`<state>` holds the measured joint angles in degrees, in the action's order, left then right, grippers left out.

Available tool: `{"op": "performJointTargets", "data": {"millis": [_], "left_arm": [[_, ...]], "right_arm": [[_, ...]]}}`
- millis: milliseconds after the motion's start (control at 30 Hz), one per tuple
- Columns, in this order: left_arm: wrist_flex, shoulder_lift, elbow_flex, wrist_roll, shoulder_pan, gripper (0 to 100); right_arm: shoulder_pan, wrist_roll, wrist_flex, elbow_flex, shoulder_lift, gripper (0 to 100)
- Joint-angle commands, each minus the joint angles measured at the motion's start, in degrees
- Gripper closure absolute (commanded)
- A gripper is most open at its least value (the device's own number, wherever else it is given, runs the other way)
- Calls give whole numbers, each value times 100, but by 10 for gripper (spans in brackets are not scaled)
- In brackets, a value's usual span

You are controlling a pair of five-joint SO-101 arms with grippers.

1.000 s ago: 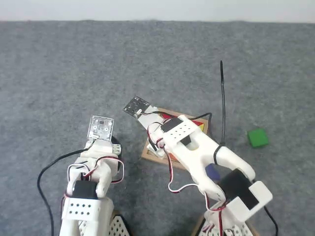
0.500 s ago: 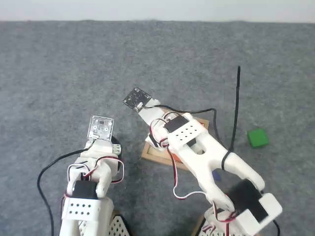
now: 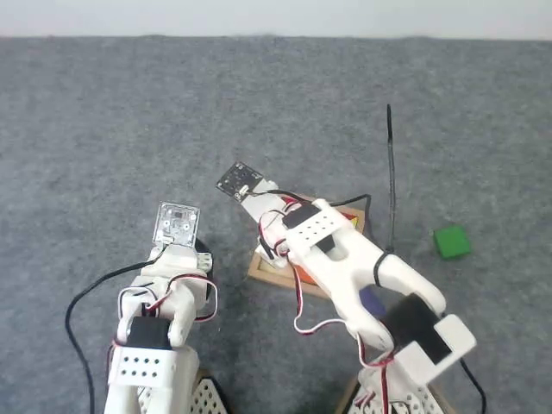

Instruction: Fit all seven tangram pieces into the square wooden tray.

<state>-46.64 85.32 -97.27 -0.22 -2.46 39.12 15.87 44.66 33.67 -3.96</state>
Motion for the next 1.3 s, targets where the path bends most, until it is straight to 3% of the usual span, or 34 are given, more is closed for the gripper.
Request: {"op": "performJointTargets", "data": {"millis": [0, 233, 767, 1100, 1267], "left_arm": [[-9, 70, 48, 26, -26, 986], [-9, 70, 48, 26, -26, 986], [-9, 70, 48, 26, -26, 986], [-9, 70, 48, 26, -26, 986], [-9, 70, 48, 26, -26, 986]], "right_arm": [[-207, 123, -92, -273, 40, 992], [-321, 114, 286, -255, 57, 992], [-312, 105, 40, -273, 787, 992], [-382, 114, -1912, 862, 787, 992], [-453, 123, -2009, 985, 787, 992]]}}
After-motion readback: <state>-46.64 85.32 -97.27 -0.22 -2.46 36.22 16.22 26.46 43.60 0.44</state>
